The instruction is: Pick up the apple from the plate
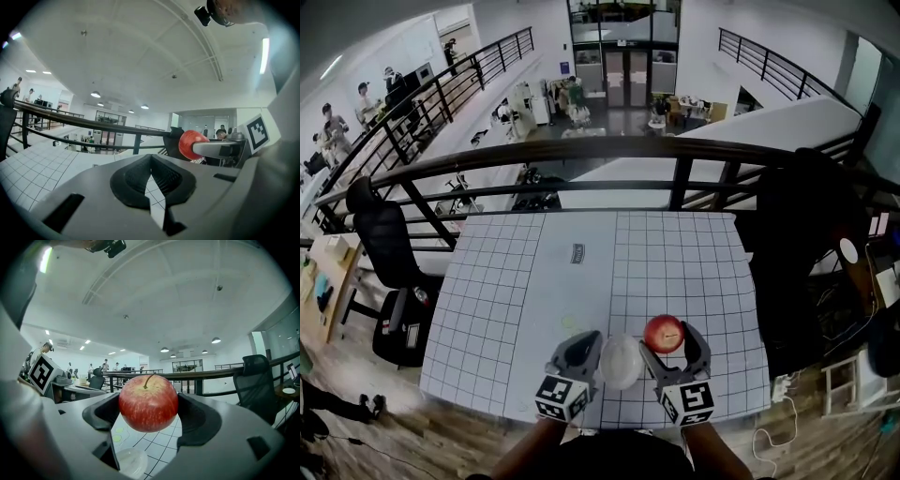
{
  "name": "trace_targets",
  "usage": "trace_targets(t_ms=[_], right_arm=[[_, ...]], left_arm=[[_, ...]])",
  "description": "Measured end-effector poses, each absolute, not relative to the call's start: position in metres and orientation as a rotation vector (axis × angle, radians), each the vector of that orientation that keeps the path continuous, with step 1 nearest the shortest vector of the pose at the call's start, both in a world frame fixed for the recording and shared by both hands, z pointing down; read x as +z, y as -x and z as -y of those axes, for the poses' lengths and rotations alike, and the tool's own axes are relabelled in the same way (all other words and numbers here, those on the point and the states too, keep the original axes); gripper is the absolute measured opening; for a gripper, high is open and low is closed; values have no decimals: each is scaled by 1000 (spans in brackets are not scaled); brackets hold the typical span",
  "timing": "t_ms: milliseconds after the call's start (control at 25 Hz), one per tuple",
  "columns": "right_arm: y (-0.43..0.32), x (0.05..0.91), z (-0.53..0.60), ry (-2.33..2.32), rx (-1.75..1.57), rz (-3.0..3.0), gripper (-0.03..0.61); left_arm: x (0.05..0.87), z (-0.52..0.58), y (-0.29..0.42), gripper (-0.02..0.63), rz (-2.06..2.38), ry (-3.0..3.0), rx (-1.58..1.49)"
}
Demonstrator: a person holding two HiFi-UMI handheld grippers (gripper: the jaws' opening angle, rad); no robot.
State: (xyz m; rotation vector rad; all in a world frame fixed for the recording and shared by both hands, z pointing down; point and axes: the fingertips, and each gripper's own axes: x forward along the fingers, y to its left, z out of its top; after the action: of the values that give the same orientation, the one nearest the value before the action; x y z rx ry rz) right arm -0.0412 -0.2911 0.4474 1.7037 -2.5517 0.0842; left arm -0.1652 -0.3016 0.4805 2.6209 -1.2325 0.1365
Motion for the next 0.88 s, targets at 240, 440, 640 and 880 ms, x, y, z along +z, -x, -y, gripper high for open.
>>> trace_targets(t_ms=[240,440,640,880], right_arm=[[47,437,291,-1729,26,2546,397],[38,425,289,-1732,7,2562,397],[53,424,288,-1720,-46,2564,397],[60,415,286,-1697,-82,2581,397]], left_arm=[[477,300,167,23,1243,-2650,136],[467,295,156,23,1260,-2675,138],[470,296,167,23,1276,-2689,112],[469,293,170,23,1278,-2685,106]])
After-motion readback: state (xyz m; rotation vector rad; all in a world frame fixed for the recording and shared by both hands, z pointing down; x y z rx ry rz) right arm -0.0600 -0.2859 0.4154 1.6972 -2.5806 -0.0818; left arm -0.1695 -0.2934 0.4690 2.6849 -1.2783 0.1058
